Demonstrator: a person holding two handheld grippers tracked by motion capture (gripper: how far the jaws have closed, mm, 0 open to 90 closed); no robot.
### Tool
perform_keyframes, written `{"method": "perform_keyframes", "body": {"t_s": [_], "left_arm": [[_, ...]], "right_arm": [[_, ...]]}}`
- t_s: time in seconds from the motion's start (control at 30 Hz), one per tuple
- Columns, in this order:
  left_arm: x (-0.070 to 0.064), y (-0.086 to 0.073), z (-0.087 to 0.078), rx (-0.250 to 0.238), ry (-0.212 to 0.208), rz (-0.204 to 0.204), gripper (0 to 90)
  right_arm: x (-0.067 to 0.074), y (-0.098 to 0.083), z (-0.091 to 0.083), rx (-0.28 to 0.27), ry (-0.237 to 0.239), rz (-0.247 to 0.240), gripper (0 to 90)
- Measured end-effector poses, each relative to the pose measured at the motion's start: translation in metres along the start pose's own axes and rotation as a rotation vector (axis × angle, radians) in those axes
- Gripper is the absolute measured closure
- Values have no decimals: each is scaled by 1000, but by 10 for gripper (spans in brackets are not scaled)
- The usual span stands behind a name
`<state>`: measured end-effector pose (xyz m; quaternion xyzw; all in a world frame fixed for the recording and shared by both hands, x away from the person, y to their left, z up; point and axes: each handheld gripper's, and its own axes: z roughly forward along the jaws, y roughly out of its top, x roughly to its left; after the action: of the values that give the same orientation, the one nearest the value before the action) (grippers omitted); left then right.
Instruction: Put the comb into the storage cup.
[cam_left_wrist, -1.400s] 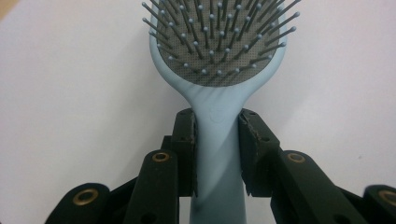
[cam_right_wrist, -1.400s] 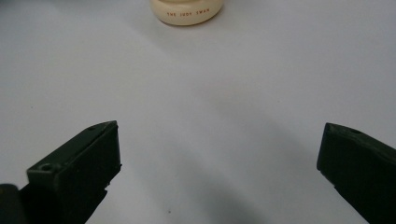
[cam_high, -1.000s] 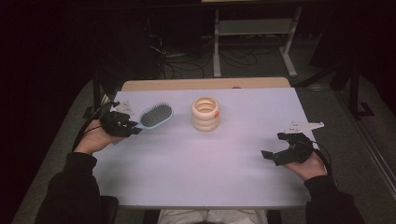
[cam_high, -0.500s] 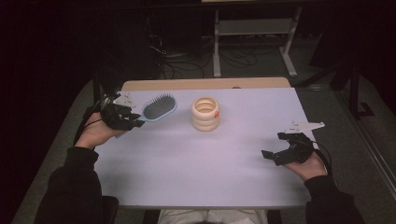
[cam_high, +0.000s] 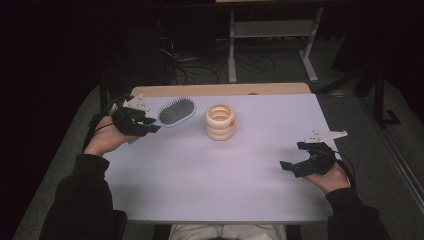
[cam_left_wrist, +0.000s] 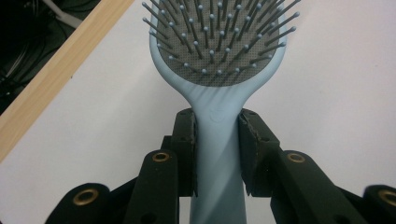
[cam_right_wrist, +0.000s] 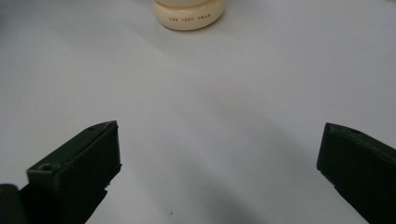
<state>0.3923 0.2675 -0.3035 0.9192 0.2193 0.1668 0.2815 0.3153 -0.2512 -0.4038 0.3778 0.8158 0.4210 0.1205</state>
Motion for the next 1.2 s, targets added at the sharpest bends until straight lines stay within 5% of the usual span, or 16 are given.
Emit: {"method": "perform_keyframes", "body": {"t_s": [0.7, 1.2], "left_arm": [[-19, 43, 12, -33, -25, 76, 698], [-33, 59, 28, -37, -17, 108, 698]], "right_arm": [[0, 11, 2, 7, 19, -31, 0], [6, 57, -2, 8, 53, -125, 0]]}}
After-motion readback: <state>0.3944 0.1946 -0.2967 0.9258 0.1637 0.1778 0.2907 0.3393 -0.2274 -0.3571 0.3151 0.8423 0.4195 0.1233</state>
